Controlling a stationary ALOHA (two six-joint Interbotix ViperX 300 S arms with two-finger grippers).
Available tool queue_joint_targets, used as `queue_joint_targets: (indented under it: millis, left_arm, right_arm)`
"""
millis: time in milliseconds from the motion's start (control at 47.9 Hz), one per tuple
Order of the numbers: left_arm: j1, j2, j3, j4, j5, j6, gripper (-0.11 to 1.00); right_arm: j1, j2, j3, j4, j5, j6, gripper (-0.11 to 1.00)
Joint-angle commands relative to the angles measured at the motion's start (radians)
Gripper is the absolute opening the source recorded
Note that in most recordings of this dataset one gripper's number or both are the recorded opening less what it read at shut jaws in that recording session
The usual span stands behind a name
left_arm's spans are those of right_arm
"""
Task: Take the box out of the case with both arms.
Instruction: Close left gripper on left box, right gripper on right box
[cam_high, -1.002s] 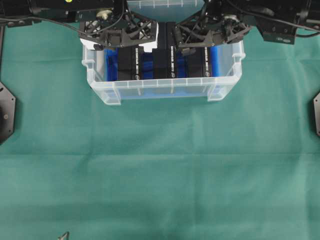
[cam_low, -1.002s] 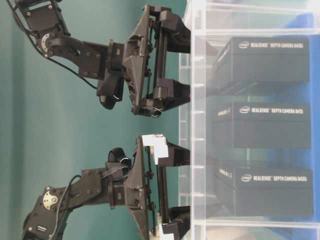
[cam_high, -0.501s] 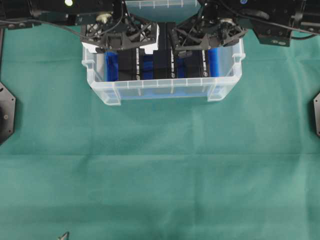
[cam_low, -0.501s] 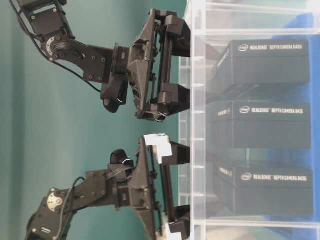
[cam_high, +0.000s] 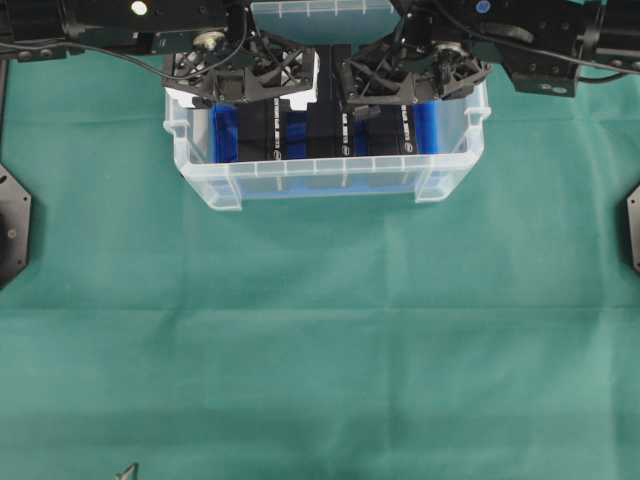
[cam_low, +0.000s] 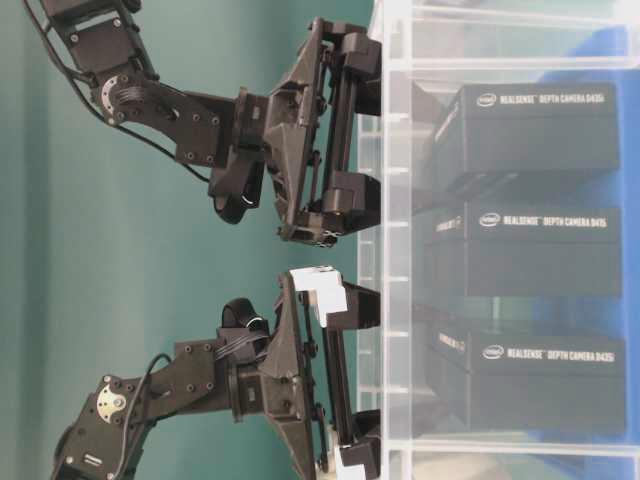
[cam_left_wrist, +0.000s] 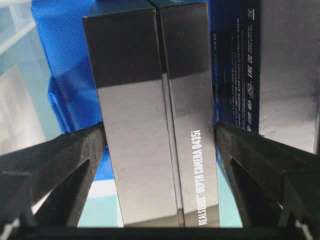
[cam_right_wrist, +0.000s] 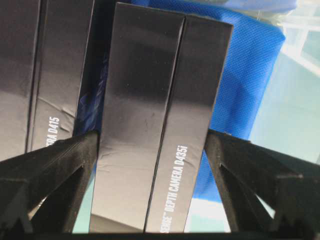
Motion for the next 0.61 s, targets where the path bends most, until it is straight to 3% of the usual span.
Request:
queue_joint_targets:
  millis: [0, 397, 501, 585]
  left_arm:
    - [-0.002, -0.012, 0.005, 0.003, 0.028, 0.006, 0.89]
    - [-0.014, -0.012, 0.002, -0.002, 0.052, 0.014, 0.86]
    - [-0.017, -0.012, 0.0, -0.002, 0.054, 0.012, 0.78]
    - [-0.018, -0.012, -0.002, -0.002, 0.054, 0.012, 0.65]
  right_arm:
    - [-0.003, -0.011, 0.0, 0.002, 0.026, 0.002, 0.95]
    - [0.006, -0.011, 0.0, 0.006, 0.049, 0.006, 0.95]
    - [0.006, -0.011, 0.003, 0.0, 0.052, 0.038, 0.92]
    - [0.006, -0.012, 0.006, -0.014, 0.057, 0.084, 0.77]
